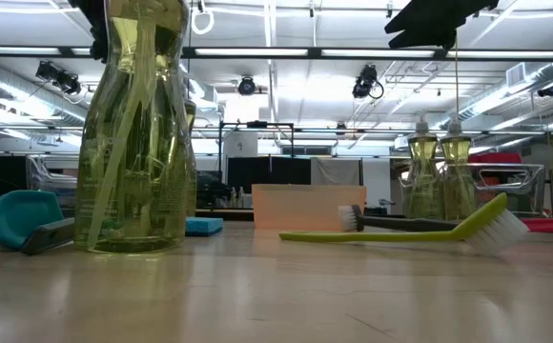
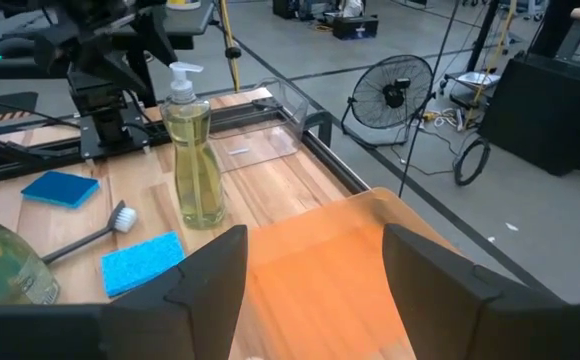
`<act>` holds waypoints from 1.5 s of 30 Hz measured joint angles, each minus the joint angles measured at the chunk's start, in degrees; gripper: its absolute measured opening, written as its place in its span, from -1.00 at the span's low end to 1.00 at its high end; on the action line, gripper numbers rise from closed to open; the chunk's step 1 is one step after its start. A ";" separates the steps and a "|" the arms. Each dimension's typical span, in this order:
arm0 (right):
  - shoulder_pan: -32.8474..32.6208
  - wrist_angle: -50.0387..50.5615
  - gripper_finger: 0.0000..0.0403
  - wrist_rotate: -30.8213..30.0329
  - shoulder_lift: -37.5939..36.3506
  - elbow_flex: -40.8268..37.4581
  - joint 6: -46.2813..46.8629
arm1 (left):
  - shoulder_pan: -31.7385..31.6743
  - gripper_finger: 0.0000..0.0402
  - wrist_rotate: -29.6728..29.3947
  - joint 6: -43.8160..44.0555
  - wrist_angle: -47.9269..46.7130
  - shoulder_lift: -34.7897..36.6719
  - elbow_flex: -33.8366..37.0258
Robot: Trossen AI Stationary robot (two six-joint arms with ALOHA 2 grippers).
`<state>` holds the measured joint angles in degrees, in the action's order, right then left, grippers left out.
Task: Pick & Place Kitchen Sink Supplies
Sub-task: Put the yellow dish soap into the right transparent bin
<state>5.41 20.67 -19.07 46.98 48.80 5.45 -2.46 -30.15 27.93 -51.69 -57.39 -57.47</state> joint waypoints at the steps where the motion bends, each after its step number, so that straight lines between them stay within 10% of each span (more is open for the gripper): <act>1: 0.00 0.01 0.16 0.00 0.00 0.00 0.00 | 0.00 0.61 -0.50 -0.03 1.37 0.00 0.64; 26: 0.00 0.00 0.16 0.00 0.00 0.00 0.00 | -1.82 0.50 -4.72 0.21 15.55 -2.86 5.53; 45: 0.01 0.11 0.16 0.00 0.00 0.02 0.00 | -4.83 -0.38 0.05 -1.44 16.99 -3.30 5.51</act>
<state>5.42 20.78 -19.07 46.98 48.82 5.45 -7.29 -30.09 26.49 -34.70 -60.69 -51.96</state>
